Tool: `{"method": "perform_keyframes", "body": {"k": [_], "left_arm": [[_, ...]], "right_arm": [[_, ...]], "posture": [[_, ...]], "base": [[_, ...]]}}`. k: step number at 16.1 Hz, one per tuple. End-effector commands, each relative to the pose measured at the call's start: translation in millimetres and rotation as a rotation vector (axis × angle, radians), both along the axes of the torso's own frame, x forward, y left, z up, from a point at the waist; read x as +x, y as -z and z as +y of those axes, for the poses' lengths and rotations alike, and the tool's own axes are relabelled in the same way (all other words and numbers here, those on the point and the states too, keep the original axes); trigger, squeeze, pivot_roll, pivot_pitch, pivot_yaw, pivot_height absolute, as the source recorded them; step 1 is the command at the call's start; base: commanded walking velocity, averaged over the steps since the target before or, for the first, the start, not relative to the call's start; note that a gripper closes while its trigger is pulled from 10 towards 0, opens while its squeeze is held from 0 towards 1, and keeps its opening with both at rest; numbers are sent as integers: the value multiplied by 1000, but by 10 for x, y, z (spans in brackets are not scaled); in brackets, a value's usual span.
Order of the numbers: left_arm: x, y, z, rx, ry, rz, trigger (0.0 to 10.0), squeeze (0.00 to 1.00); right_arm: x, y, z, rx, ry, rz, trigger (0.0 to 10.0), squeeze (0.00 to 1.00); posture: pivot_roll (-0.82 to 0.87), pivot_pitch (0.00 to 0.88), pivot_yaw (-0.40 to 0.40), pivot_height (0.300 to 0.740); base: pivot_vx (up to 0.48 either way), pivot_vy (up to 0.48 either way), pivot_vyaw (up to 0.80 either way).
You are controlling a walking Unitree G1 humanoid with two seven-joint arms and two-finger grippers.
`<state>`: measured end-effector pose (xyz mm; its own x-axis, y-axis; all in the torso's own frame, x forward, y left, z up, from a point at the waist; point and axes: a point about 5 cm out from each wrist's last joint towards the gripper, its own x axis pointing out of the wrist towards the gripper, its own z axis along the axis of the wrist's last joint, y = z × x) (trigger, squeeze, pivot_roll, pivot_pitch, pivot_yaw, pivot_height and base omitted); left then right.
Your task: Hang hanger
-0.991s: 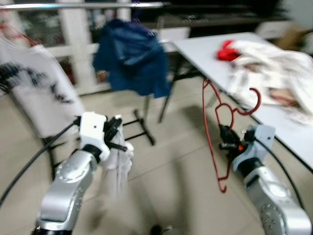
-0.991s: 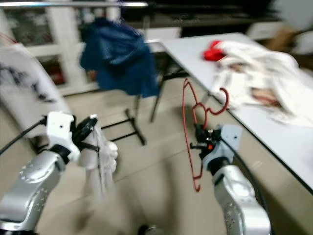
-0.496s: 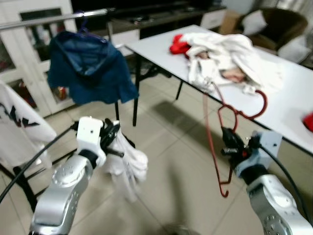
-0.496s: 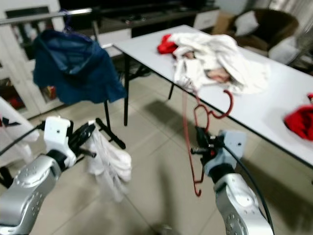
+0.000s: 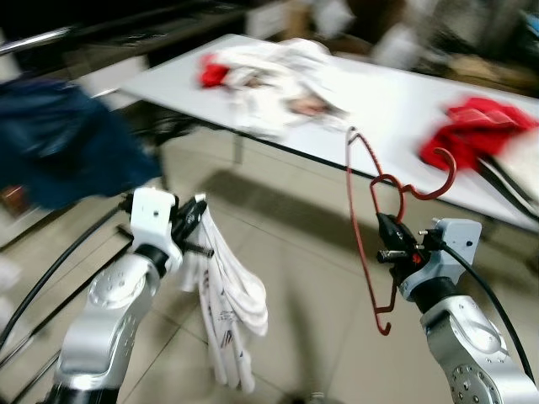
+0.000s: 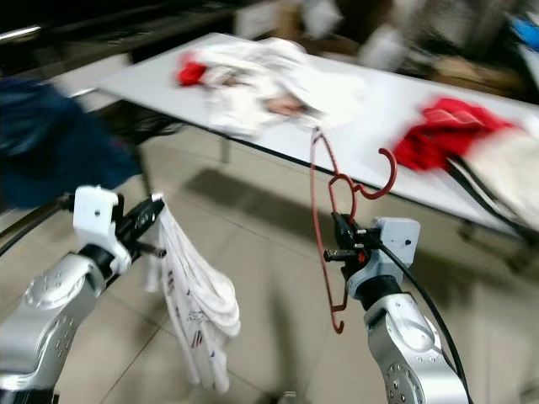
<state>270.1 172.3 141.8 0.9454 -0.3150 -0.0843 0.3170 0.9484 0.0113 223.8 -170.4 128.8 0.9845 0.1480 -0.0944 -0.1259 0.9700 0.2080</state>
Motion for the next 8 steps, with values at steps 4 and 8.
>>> {"method": "perform_keyframes", "body": {"k": [4, 8], "left_arm": [[55, 10, -51, 9, 15, 0, 10000, 0], [112, 9, -152, 1, 26, -14, 10000, 0]], "right_arm": [[98, 7, -108, -100, 47, 12, 10000, 0], [136, -22, -136, -98, 36, 33, 10000, 0]], "posture": [[-87, 0, 7, 740], [-112, 0, -15, 740]], "base": [[0, 0, -800], [0, 0, -800]]}}
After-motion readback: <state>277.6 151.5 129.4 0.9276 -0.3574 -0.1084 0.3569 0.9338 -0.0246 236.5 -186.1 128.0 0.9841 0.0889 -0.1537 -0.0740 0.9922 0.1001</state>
